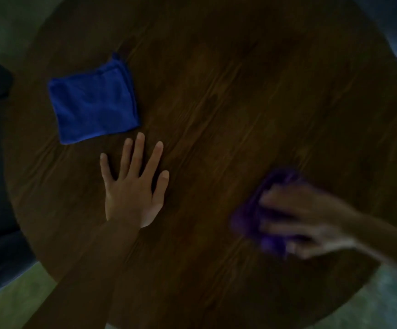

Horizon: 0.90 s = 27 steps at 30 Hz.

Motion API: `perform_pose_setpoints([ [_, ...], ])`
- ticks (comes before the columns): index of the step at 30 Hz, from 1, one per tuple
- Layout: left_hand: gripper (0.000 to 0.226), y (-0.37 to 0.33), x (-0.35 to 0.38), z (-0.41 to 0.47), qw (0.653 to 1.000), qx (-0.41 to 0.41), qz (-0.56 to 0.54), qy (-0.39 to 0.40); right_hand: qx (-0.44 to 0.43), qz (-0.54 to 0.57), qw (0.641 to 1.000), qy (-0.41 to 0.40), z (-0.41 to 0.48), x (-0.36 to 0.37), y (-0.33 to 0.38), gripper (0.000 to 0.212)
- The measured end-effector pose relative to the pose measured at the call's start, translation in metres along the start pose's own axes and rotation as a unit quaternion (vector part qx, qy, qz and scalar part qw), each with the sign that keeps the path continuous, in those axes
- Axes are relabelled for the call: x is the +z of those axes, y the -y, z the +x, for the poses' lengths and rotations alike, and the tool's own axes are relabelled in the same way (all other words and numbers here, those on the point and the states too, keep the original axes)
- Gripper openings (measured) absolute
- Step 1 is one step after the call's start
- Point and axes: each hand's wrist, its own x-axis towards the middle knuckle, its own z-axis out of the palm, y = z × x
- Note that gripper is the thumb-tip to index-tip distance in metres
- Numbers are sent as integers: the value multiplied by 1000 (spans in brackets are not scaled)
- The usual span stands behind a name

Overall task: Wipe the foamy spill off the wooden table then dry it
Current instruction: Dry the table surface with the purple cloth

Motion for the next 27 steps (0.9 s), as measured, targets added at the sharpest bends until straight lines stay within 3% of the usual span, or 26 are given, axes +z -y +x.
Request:
perform_pose_setpoints([
  [1,63,-1,0,-1,1000,-1,0,1,134,21,990,-29,-11,-5,-23,72],
  [2,63,-1,-1,-1,1000,-2,0,0,285,40,956,-51,-16,-12,-42,71],
  [4,62,-2,-3,-1,1000,-2,0,1,582,90,805,-75,0,-16,-52,76],
  [5,62,-2,-3,0,1000,0,-1,3,665,108,735,-80,18,-20,-42,77],
  [6,63,-2,-4,0,1000,-1,-3,4,690,110,710,-83,37,-22,-23,76],
  [7,63,-1,-4,0,1000,-4,-4,5,669,91,733,-88,55,-19,4,72],
  [8,63,-1,-5,0,1000,-6,-4,8,607,81,786,-87,68,-14,38,68],
  [10,64,-3,-6,-1,1000,-5,-4,10,388,94,915,-55,74,-3,124,61],
  [11,64,-4,-6,-1,1000,-6,-1,10,248,104,963,-21,67,-1,161,60],
  [13,65,-6,-7,-1,1000,-10,1,10,-21,84,994,64,29,2,185,62],
  [14,65,-7,-6,-1,1000,-12,1,9,-111,57,988,87,6,5,170,63],
  [15,66,-7,-6,0,1000,-13,1,8,-145,40,984,98,-15,7,146,63],
  [17,66,-7,-5,1,1000,-16,0,9,-67,46,994,70,-53,3,80,57],
  [19,67,-6,-6,0,1000,-18,2,5,116,47,992,21,-79,-3,17,56],
  [20,67,-5,-6,0,1000,-19,2,2,221,43,974,8,-82,-7,-7,59],
  [22,67,-5,-6,0,1000,-23,4,1,429,42,902,-19,-62,-13,-43,64],
  [24,66,-4,-6,1,1000,-26,10,1,584,62,809,-39,-11,-20,-72,66],
  [26,65,-2,-6,0,1000,-27,13,-6,647,86,756,-59,43,-29,-96,66],
  [27,64,-2,-5,-1,1000,-24,10,-11,645,91,756,-66,64,-32,-105,66],
])
